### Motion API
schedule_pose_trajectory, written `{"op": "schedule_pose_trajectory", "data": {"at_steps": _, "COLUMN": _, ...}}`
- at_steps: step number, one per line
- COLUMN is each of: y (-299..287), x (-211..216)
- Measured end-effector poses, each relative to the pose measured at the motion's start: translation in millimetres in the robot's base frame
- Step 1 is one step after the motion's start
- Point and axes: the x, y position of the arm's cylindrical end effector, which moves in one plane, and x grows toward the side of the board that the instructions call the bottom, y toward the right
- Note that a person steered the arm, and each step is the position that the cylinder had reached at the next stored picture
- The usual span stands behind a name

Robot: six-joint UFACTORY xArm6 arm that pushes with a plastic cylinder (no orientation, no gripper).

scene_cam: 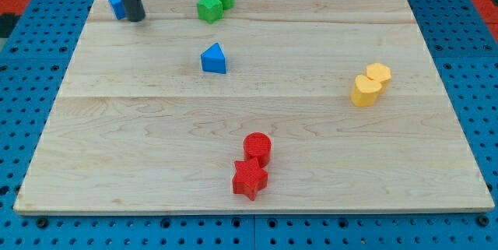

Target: Move the arm to the bottom center of the board

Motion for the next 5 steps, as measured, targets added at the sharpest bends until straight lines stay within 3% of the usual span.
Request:
{"op": "schedule_pose_trajectory", "data": {"at_steps": 1, "y": 35.7, "x": 29.4}}
{"op": "schedule_pose_trajectory", "data": {"at_steps": 2, "y": 16.9, "x": 65.8}}
{"op": "schedule_pose_trajectory", "data": {"at_steps": 3, "y": 64.8, "x": 140.9}}
{"op": "schedule_pose_trajectory", "data": {"at_steps": 5, "y": 98.3, "x": 312.7}}
